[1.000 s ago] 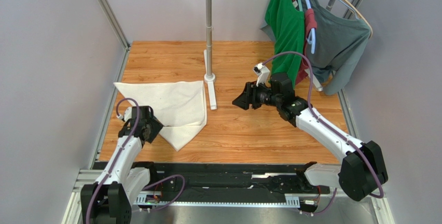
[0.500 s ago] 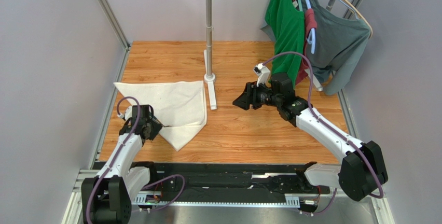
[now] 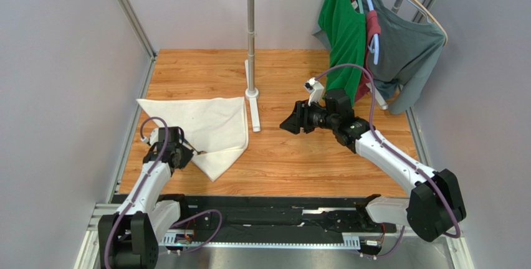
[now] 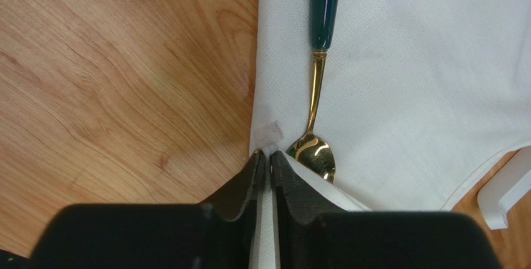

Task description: Fold the napkin, place the utensils inside, and roll it up

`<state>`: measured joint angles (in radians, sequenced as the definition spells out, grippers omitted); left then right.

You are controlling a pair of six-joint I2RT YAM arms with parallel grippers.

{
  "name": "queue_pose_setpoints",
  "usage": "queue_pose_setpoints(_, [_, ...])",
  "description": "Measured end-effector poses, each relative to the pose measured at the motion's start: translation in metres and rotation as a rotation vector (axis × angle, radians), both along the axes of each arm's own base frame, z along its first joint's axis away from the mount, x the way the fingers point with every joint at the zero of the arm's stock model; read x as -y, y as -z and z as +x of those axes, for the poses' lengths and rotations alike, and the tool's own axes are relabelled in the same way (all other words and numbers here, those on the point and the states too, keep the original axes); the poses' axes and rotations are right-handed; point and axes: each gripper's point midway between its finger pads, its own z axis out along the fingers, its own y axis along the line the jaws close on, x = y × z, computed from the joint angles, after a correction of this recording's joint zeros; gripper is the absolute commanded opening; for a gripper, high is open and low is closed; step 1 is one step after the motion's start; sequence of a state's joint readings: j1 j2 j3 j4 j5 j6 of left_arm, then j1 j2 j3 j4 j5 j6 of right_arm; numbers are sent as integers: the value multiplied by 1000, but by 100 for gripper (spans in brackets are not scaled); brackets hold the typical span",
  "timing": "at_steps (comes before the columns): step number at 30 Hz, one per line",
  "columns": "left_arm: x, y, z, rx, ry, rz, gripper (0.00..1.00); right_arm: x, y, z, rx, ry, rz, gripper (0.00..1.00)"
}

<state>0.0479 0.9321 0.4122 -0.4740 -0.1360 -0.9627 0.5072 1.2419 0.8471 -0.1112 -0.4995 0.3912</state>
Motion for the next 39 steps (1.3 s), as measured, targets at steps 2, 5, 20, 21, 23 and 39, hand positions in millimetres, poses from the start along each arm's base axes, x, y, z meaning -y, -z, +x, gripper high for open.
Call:
queue_pose_setpoints(2, [0,-1,0,5,5,3,1,0,0,0,0,0,0,57])
queue_pose_setpoints(5, [0,-4,2,20,18,7,0,0,-1,0,1,1,0,57])
queue_pose_setpoints(20, [-1,-41,30,171,158,95,0,2,4,-3,-7,0,-7,57])
queue_pose_setpoints(21, [-2,-47,35,187,162,107,0,2,5,-3,-7,-1,-7,57])
queue_pose_setpoints(23, [-5,-61,43,219,170,133,0,2,5,-3,-7,-1,-7,57])
queue_pose_setpoints(39, [-43,-90,65,269,97,198,0,5,5,0,0,5,-11,56])
